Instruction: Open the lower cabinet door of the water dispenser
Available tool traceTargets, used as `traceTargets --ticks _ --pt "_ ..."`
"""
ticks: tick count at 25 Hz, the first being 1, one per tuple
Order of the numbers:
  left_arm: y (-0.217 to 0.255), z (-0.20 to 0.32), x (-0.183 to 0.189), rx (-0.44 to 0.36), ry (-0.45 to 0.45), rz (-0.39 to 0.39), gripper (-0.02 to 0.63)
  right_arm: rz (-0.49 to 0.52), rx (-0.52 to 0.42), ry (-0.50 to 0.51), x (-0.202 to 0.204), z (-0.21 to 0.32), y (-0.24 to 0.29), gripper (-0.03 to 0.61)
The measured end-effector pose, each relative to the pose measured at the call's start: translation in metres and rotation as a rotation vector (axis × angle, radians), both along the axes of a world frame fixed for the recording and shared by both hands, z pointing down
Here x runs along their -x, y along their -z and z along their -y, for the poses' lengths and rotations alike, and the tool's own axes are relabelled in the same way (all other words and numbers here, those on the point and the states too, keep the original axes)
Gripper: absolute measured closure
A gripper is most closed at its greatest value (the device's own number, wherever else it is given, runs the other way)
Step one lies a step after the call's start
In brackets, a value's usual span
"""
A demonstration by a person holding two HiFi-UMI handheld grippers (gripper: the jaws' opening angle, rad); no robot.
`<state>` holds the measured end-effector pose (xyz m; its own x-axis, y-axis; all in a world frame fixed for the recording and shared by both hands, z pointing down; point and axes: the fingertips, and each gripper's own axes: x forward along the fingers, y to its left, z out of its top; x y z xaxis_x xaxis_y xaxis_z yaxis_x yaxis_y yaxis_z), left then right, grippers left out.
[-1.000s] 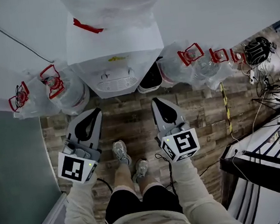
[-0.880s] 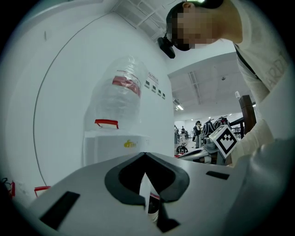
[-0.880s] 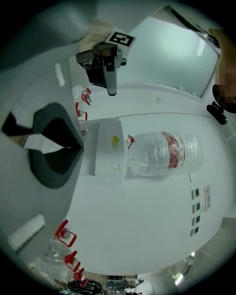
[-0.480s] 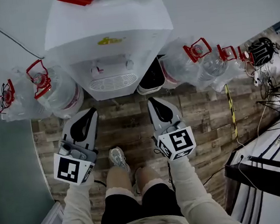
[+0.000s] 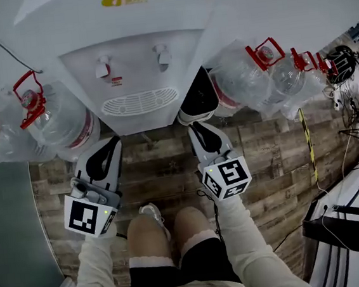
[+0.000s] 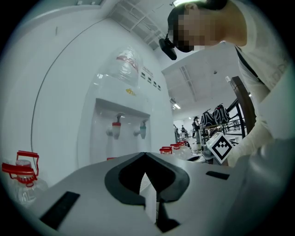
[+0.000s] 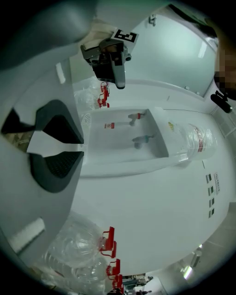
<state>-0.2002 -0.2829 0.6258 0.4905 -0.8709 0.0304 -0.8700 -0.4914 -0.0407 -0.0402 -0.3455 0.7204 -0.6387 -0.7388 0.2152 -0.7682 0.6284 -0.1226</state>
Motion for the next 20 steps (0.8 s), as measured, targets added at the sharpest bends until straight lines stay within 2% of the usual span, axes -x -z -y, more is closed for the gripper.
traceTargets --ticks 6,11,15,20 --pt "-0.057 0.002 0.004 -0.048 -0.003 0.017 0.611 0.019 0.011 0.001 -0.002 0.017 -0.075 0.483" --pt "-0.09 -0.001 0.009 -0.087 0.013 0.025 0.611 0.026 0.004 0.035 0.002 0.037 -0.118 0.437" --pt "-0.104 -0.005 0.016 -0.105 0.03 0.03 0.611 0.049 0.027 0.027 0.003 0.06 -0.143 0.398" --pt "-0.111 -0.012 0.021 -0.102 0.043 0.033 0.611 0.014 0.056 0.038 0.01 0.088 -0.165 0.364"
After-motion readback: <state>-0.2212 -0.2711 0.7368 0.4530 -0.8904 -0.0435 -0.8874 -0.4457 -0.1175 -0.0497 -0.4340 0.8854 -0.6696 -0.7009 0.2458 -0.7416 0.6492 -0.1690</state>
